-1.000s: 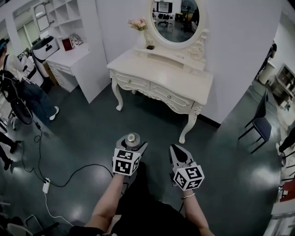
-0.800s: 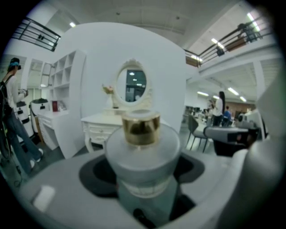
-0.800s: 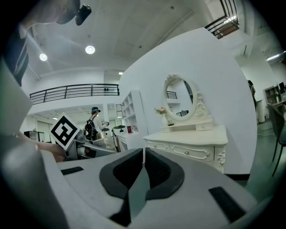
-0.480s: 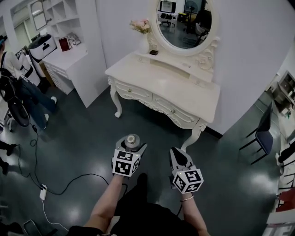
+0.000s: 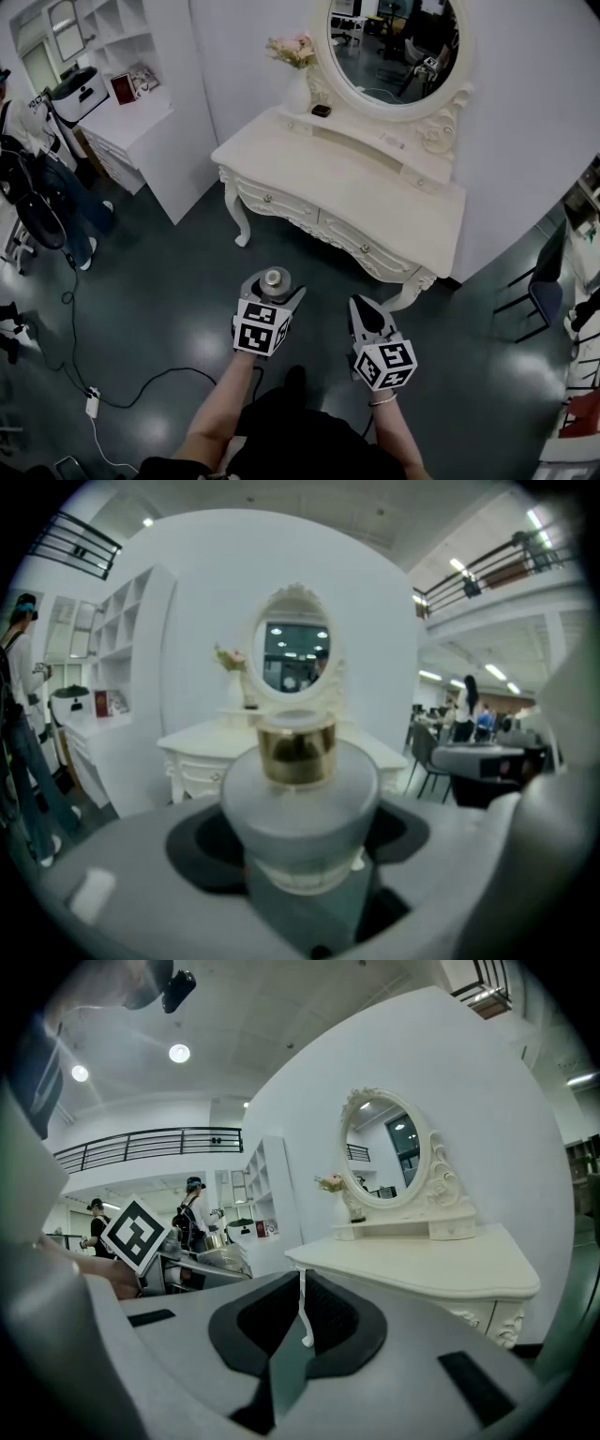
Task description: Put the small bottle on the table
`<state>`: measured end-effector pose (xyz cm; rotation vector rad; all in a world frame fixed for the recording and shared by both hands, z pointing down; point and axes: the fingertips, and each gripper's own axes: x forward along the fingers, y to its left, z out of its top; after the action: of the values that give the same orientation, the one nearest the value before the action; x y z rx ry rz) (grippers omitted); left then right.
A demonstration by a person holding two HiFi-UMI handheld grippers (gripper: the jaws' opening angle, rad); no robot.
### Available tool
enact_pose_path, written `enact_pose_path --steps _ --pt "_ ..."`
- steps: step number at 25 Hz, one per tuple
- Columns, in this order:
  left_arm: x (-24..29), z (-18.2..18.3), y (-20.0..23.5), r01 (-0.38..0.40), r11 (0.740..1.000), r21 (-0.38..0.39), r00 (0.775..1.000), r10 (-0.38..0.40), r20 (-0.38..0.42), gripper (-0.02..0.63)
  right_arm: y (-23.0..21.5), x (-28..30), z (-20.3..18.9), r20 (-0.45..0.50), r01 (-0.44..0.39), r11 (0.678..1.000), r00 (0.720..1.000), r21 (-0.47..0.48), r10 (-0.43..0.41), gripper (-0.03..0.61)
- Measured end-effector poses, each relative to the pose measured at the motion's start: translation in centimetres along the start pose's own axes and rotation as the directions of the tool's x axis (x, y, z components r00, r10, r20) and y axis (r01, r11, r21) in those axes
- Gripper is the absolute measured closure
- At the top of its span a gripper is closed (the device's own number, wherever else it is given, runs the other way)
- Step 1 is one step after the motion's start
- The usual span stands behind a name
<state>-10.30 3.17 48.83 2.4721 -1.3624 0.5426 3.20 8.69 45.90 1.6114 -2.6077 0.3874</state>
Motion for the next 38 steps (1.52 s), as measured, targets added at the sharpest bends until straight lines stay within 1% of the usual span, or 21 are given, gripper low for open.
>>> enact_pose_path --steps 9,17,22,29,38 --pt "4.2 1.6 3.8 0.009 1.0 0.012 1.0 -0.009 -0.01 0.267 -1.3 4.9 0.5 -0.012 0.014 1.0 1.0 0.006 -0.014 0.574" --pt "7.4 2.8 5.1 0.024 1.0 0.012 1.0 -0.024 -0.018 0.267 -2.4 7.2 1.0 -0.026 0.018 1.0 1.0 -0.001 -0.018 0.572" --pt "9.9 3.8 5.9 0.023 0.999 0.028 0.999 -0.023 -0.028 0.267 -3.8 9.1 1.5 -0.025 0.016 1.0 1.0 -0.003 -0.016 0.572" --pt "14.6 5.5 7.3 0.004 0.999 0.035 0.999 -0.003 -0.034 0.267 -6.3 12.4 2.7 -0.026 -0.013 1.0 1.0 -0.01 0.012 0.572" --pt "22.0 7.9 9.1 -0.019 0.999 0.047 0.999 0.021 -0.04 0.267 -10.3 16.9 3.1 -0.062 -0.046 0.999 0.997 -0.008 0.045 0.572"
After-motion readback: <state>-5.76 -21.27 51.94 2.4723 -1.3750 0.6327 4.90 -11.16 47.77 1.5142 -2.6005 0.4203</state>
